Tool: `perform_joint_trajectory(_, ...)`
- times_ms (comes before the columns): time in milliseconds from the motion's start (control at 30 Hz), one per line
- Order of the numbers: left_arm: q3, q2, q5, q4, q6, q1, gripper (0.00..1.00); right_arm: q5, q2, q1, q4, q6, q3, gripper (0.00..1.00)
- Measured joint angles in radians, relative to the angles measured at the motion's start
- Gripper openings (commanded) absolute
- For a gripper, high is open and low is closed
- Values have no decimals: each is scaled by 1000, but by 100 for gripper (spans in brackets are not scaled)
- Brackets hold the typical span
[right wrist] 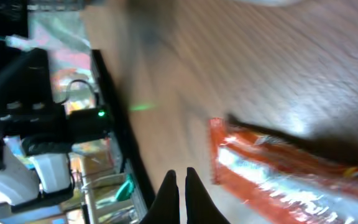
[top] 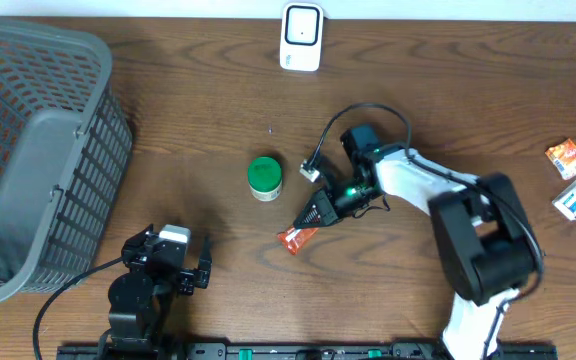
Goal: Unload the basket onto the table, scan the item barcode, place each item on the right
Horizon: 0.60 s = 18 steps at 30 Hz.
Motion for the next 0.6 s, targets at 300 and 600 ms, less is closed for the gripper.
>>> perform_joint_trajectory(300,0,0,0,0,0,0,98,26,120,47,114,191,7,1)
perform_joint_trajectory(600,0,0,0,0,0,0,98,122,27,52,33,219,-4,1)
